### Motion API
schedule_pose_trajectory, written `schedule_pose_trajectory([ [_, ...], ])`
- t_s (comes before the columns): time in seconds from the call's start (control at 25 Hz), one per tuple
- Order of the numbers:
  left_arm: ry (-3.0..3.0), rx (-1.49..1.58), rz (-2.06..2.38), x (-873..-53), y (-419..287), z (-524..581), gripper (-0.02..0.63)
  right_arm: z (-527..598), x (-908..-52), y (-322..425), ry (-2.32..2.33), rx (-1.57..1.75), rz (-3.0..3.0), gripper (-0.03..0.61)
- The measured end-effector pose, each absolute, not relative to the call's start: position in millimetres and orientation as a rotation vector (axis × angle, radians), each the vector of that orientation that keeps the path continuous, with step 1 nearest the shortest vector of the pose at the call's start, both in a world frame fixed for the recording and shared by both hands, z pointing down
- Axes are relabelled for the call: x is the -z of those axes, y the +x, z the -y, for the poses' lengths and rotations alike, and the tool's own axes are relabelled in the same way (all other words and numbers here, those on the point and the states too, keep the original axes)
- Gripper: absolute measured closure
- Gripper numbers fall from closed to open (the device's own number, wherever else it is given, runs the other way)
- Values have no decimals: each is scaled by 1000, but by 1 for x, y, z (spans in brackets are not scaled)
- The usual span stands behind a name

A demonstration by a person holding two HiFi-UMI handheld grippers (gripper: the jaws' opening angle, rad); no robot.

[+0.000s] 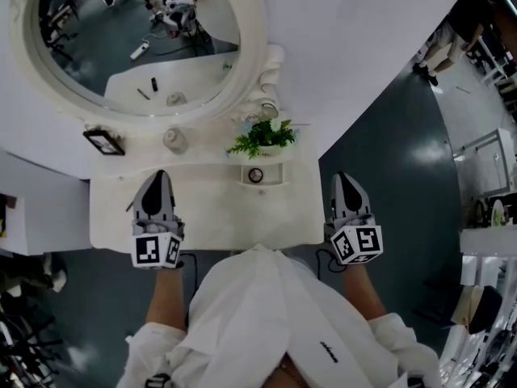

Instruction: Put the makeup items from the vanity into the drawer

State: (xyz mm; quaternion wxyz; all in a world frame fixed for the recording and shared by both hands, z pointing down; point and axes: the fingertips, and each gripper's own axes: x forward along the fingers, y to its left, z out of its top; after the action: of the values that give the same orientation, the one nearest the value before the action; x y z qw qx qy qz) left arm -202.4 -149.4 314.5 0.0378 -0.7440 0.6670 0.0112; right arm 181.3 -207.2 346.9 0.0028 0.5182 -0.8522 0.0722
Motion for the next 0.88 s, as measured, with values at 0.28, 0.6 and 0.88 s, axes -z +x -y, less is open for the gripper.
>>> schedule_pose_trajectory([
  [0.28, -2322, -29, -2028, -317, -190, 152, 586, 205, -350, 183, 1628, -253, 2669, 563],
  [0.6, -2335, -11, -2055, -323, -188, 155, 586, 203, -357, 183, 1603, -300, 2671, 563],
  [0.88, -2357, -16, -2047, -325, -185, 157, 586, 205, -358, 184, 1606, -310, 2672, 563],
])
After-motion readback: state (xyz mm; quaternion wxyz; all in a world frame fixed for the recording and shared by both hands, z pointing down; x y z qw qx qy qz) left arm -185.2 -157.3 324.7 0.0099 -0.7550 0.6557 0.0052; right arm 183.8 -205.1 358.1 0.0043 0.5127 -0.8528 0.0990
